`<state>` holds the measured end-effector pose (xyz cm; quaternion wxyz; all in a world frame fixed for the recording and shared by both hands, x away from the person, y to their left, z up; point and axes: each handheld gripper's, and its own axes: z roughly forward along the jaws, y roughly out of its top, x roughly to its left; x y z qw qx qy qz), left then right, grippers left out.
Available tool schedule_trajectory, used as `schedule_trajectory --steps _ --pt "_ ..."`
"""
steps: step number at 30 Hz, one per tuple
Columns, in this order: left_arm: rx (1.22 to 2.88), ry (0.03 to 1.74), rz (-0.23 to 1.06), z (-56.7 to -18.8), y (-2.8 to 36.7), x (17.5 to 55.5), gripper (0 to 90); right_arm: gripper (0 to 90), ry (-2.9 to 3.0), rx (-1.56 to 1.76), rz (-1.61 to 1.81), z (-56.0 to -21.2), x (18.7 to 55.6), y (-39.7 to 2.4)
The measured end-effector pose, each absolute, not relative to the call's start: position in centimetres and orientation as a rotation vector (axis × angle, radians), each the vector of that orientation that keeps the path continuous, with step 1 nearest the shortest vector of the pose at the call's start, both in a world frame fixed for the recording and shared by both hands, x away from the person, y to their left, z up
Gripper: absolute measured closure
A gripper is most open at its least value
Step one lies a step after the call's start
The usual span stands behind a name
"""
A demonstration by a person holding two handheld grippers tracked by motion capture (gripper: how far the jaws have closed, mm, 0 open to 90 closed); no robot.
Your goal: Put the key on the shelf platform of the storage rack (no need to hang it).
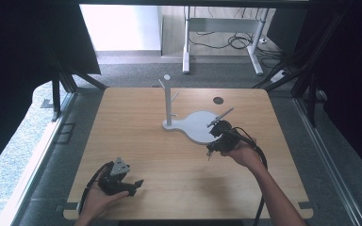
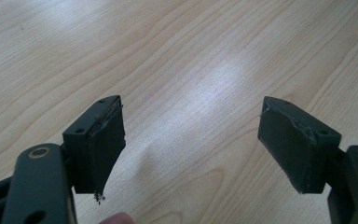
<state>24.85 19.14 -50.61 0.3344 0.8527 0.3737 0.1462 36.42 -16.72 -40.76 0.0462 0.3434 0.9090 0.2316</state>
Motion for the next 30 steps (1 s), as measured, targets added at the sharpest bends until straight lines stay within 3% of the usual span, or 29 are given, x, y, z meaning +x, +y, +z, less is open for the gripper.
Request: schedule_trajectory --steps 30 --pt "2.225 0.978 0.383 -50.6 19.3 24.9 23.0 89.7 2.756 1.085 0.697 -39.3 40.2 -15.3"
